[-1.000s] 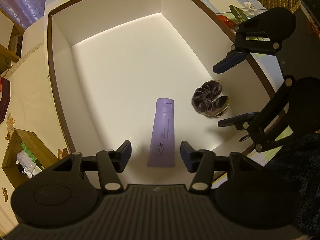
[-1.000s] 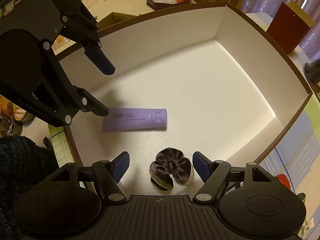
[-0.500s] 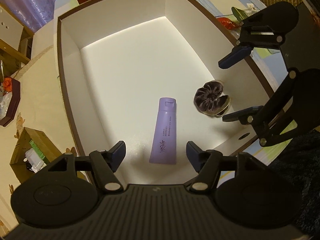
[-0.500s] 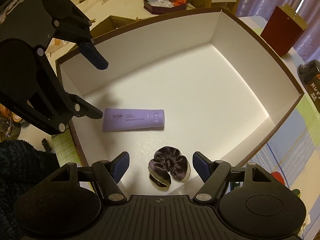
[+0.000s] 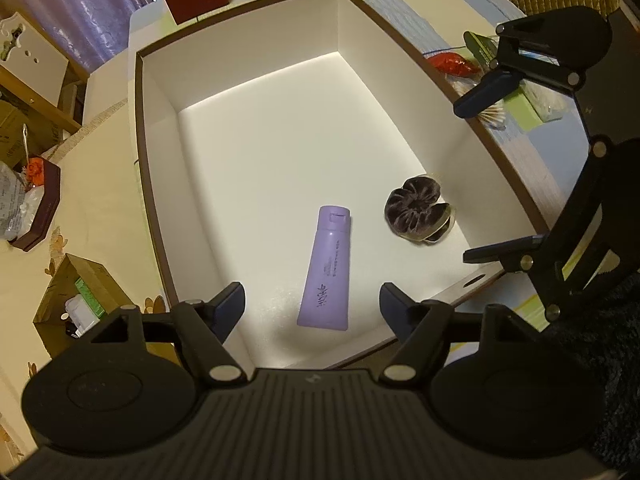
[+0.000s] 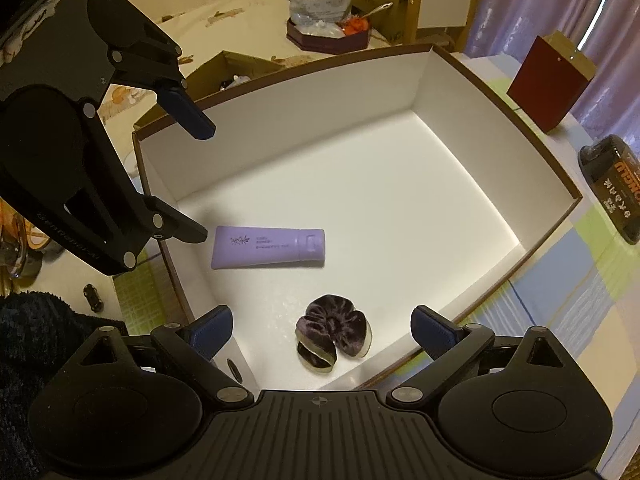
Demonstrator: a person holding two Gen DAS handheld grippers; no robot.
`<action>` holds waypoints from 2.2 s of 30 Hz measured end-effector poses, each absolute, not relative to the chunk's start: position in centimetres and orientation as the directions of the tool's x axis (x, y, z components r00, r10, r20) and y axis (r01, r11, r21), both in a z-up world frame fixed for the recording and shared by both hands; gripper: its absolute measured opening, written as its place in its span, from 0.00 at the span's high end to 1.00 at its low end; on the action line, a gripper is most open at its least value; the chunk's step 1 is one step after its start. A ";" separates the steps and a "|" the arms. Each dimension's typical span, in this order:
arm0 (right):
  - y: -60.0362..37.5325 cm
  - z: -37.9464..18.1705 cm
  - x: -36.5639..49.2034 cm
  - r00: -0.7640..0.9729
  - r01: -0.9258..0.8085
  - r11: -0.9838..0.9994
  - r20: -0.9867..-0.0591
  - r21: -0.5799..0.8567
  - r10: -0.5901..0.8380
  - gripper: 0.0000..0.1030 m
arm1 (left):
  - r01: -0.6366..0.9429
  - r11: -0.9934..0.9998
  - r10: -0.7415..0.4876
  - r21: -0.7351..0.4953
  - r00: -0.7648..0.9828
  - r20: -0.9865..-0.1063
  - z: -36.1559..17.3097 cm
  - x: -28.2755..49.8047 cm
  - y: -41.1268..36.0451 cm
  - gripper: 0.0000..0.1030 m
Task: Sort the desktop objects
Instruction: 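Withdraw both tools from the shoebox back over the table items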
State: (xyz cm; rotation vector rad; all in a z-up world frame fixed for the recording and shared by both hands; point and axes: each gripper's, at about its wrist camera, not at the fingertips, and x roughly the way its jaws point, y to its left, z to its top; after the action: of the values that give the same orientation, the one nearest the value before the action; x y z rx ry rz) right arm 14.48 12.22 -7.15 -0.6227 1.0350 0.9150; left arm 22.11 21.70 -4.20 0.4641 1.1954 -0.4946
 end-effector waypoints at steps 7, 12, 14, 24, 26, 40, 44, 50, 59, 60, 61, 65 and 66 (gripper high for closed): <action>11.0 -6.2 13.9 0.238 -0.862 0.506 -0.898 -0.020 0.369 0.05 | 0.565 0.819 -0.106 0.103 0.326 -0.939 -3.1 20.9 21.1 0.25; 9.7 -5.4 13.4 0.250 -0.860 0.510 -0.884 -0.016 0.394 0.05 | 0.545 0.831 -0.098 0.113 0.343 -0.934 -2.3 20.1 20.6 0.23; 9.1 -5.0 13.3 0.253 -0.860 0.510 -0.878 -0.012 0.407 0.05 | 0.538 0.835 -0.096 0.117 0.351 -0.931 -1.8 19.7 20.3 0.22; 4.6 -3.5 12.8 0.273 -0.856 0.516 -0.848 0.000 0.454 0.05 | 0.492 0.861 -0.088 0.130 0.397 -0.913 0.2 18.2 17.2 0.19; 3.4 -3.3 12.7 0.276 -0.854 0.520 -0.844 0.004 0.460 0.05 | 0.485 0.864 -0.088 0.131 0.403 -0.911 0.5 17.9 16.4 0.19; -6.0 -2.9 13.0 0.292 -0.834 0.551 -0.836 0.015 0.465 0.05 | 0.449 0.884 -0.088 0.134 0.440 -0.894 1.2 15.0 8.5 0.17; -8.3 -2.9 13.1 0.287 -0.837 0.547 -0.835 0.020 0.469 0.05 | 0.417 0.900 -0.075 0.130 0.441 -0.894 0.8 13.9 6.8 0.16; -11.0 -3.2 12.9 0.269 -0.849 0.528 -0.833 0.033 0.484 0.05 | 0.355 0.927 -0.047 0.125 0.439 -0.897 0.4 12.1 5.1 0.16; -14.1 -4.2 13.2 0.235 -0.863 0.502 -0.830 0.060 0.505 0.05 | 0.245 0.962 0.002 0.123 0.443 -0.897 -0.1 9.6 3.6 0.14; -14.4 -4.3 13.3 0.234 -0.863 0.502 -0.831 0.062 0.505 0.05 | 0.233 0.965 0.007 0.122 0.443 -0.897 -0.2 9.4 3.5 0.14; -14.6 -4.5 13.4 0.233 -0.863 0.502 -0.831 0.063 0.505 0.05 | 0.226 0.966 0.010 0.122 0.443 -0.897 -0.3 9.3 3.3 0.14; -16.1 -5.1 14.1 0.230 -0.853 0.515 -0.829 0.079 0.509 0.05 | 0.196 0.973 0.022 0.123 0.450 -0.893 -0.4 8.9 2.6 0.14; -16.4 -5.2 14.3 0.232 -0.849 0.522 -0.829 0.083 0.508 0.05 | 0.190 0.974 0.023 0.121 0.452 -0.892 -0.4 8.9 2.4 0.14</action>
State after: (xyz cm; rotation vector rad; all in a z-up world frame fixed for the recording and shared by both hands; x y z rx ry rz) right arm 14.32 -16.43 -5.23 -0.4317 0.9351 0.9730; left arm 8.90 2.43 -0.41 0.2153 1.0993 -0.1044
